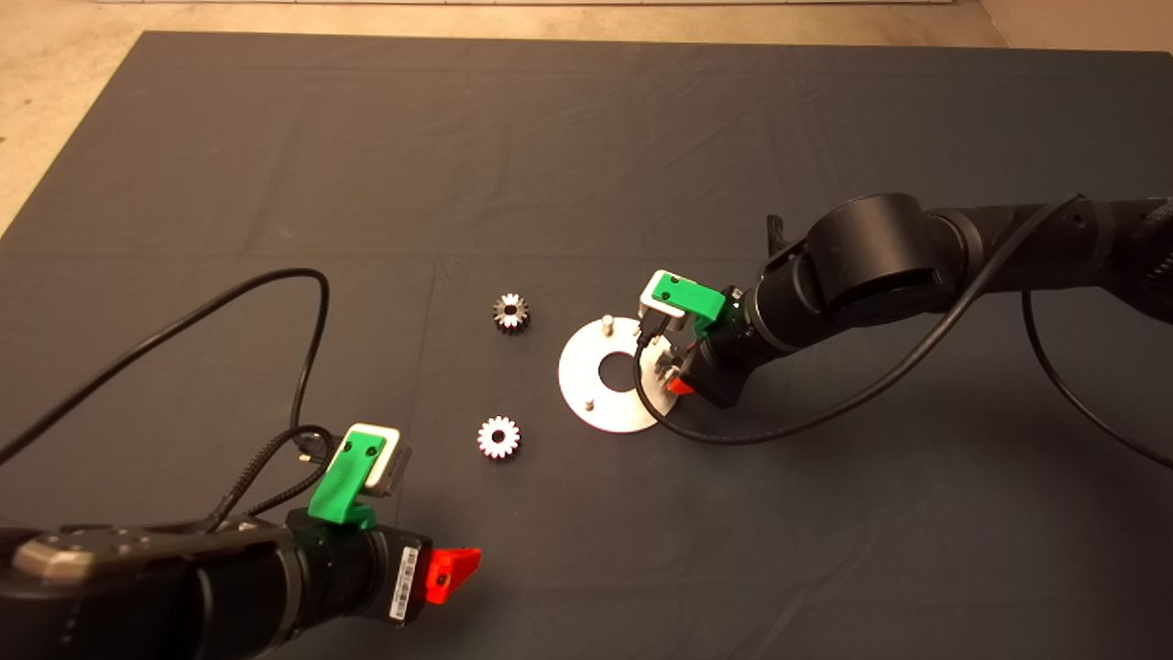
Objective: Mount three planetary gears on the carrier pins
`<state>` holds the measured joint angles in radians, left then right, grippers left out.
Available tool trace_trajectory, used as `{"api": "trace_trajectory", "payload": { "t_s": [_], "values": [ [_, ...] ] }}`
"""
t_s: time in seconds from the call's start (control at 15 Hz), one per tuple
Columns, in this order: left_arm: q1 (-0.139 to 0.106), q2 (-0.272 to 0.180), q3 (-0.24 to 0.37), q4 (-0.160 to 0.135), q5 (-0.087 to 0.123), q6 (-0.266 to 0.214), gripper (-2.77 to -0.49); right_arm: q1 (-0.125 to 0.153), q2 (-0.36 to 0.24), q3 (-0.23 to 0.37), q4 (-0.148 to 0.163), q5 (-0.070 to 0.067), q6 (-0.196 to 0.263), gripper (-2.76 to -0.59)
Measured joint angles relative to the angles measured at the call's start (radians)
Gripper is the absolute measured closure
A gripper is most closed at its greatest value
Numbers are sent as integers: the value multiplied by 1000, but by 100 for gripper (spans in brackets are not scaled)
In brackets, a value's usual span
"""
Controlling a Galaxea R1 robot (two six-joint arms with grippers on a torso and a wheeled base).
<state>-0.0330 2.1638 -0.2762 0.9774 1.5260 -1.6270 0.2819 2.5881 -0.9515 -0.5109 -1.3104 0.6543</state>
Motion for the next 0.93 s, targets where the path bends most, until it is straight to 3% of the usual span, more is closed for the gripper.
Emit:
{"api": "trace_trajectory", "payload": {
  "t_s": [0.6, 0.93],
  "values": [
    [0, 0, 0, 0, 0, 0, -275, -3, 0, 2, 3, -9, -1, -94],
    [0, 0, 0, 0, 0, 0, -275, -19, 4, 2, 4, -14, -1, -95]
  ]
}}
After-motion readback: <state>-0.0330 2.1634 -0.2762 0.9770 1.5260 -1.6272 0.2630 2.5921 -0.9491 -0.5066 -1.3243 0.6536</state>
